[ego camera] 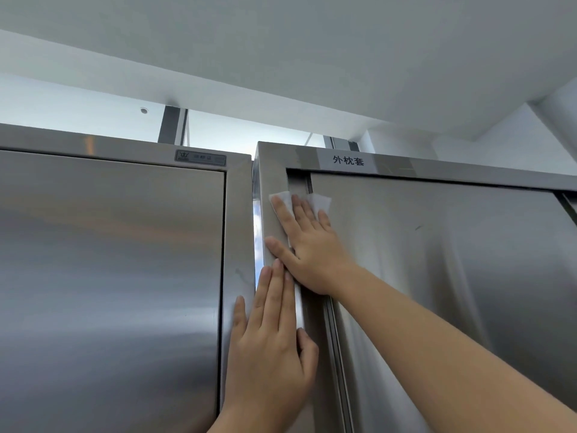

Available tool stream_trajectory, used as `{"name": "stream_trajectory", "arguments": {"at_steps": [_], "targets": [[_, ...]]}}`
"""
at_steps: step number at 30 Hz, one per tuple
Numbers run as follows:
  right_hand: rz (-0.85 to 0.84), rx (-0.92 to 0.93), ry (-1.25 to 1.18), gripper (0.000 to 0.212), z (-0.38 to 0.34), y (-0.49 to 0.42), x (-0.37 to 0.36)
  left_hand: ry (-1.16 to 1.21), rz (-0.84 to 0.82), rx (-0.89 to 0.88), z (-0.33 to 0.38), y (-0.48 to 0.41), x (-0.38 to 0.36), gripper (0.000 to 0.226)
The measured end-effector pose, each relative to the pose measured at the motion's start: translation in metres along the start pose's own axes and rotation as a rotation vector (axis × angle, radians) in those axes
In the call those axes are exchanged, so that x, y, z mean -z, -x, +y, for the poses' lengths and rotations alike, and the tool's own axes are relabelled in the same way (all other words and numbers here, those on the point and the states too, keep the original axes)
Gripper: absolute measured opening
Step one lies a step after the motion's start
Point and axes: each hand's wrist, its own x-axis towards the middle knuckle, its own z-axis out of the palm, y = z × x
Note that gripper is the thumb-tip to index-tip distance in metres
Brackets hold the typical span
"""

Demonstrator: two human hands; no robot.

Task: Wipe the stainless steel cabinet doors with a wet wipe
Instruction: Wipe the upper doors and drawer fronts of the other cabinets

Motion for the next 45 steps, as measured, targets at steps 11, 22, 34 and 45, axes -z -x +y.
{"name": "stream_trajectory", "arguments": {"at_steps": [11,22,34,45], "targets": [[-0.014,-0.027,0.022,0.063,0.002,-0.019,0.009,0.032,-0.031,-0.017,0.001,0.008,0.003,0.064],[-0.046,-0.006,0.035,0.067,0.007,-0.036,0.014,-0.147,-0.179,-0.054,0.002,0.025,0.015,0.063],[-0.034,0.065,-0.003,0.068,0.000,0.021,-0.008,-0.299,-0.204,-0.202,-0.012,0.058,0.029,0.060],[0.027,0.103,-0.036,0.064,-0.011,0.071,-0.028,-0.267,-0.229,-0.175,-0.008,0.067,0.034,0.064]]}}
